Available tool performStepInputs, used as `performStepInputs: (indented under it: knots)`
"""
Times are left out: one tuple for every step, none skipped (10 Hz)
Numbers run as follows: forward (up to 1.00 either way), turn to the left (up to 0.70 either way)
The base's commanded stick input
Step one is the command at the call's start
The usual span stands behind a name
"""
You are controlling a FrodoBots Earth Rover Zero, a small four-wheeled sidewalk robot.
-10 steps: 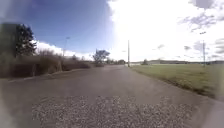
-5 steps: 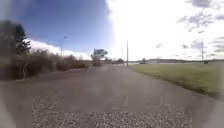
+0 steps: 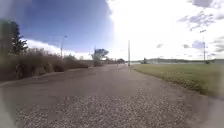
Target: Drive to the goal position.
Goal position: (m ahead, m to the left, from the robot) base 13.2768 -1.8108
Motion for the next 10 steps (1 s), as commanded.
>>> performStepInputs:
  knots:
    - [1.0,0.02]
    - [1.0,0.02]
    - [1.0,-0.09]
    - [1.0,-0.27]
    - [1.0,0.0]
    - [1.0,0.0]
    - [1.0,0.0]
    - [1.0,0.0]
    - [1.0,0.0]
    - [1.0,0.0]
